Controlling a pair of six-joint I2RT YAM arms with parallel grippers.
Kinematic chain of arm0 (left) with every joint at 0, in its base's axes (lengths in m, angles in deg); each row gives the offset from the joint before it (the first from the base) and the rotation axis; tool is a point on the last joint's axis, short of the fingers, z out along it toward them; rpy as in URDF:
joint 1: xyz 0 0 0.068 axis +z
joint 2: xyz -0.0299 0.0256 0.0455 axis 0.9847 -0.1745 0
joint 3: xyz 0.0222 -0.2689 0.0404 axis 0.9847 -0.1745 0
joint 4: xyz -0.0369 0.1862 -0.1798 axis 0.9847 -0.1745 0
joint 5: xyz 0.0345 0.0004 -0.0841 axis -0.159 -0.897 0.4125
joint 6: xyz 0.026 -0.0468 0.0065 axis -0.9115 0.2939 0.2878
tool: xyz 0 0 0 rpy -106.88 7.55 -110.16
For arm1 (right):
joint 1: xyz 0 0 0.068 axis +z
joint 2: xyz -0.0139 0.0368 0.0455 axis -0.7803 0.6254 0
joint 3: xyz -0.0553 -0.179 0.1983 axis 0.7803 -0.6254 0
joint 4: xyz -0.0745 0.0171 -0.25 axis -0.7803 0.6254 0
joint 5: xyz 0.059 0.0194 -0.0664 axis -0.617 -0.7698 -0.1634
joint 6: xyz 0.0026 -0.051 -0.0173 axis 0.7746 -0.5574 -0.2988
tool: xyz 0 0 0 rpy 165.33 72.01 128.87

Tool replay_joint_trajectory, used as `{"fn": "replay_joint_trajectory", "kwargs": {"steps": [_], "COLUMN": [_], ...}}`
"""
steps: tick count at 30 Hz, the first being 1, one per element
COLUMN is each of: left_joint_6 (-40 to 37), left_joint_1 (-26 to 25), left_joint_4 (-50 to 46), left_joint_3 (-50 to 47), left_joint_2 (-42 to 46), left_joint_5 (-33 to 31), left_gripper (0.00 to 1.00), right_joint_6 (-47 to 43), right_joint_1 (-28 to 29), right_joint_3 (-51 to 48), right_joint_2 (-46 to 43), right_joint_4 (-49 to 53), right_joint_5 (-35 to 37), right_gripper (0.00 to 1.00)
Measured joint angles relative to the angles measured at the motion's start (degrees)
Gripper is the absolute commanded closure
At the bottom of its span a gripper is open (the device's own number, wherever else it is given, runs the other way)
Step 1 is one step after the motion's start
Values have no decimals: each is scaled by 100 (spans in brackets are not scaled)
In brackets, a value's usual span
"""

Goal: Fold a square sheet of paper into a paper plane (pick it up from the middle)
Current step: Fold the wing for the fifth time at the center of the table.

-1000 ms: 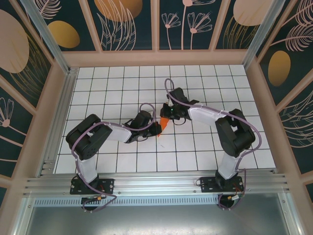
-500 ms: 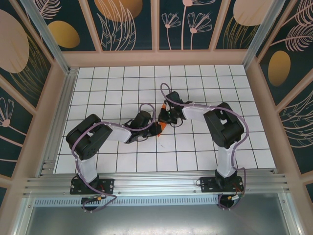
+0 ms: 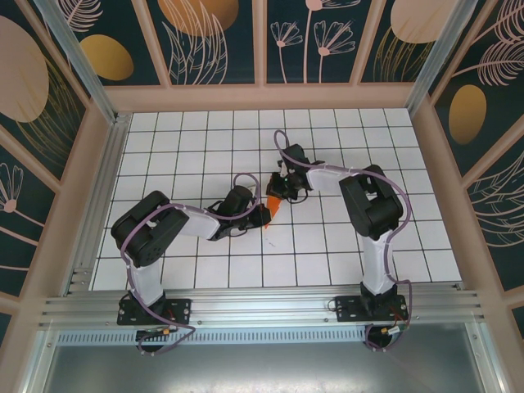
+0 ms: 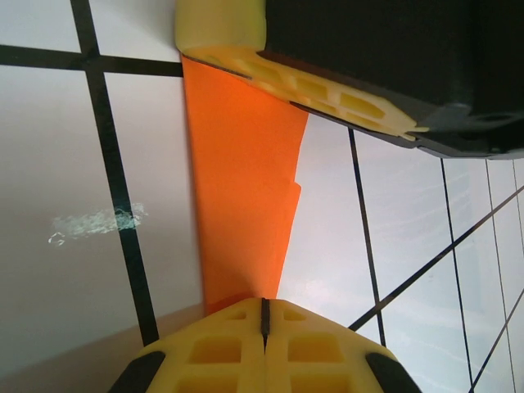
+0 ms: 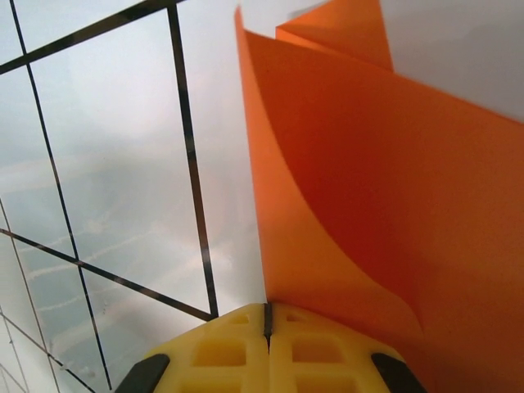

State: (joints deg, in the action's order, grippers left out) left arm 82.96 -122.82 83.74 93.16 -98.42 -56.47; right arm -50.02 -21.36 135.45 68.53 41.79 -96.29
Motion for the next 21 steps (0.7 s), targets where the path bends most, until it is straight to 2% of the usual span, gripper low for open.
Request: {"fn": "replay_joint_trajectory", "kwargs": {"steps": [8, 21], "left_joint_6": [-2, -2], "left_joint_1": [0, 0], "left_joint_4": [125, 223], "left_joint_3": [-50, -92], "left_joint_2": [-15, -22], "left_joint_5": [2, 4], "left_gripper": [100, 100], "right_joint_6": [-87, -267], "right_joint_1": [-160, -426], "right_joint_3": [409, 1143], "right_joint_2": [264, 728], "right_joint_4": [142, 136], "right_joint_5": [-103, 177], "right_gripper": [99, 99]}}
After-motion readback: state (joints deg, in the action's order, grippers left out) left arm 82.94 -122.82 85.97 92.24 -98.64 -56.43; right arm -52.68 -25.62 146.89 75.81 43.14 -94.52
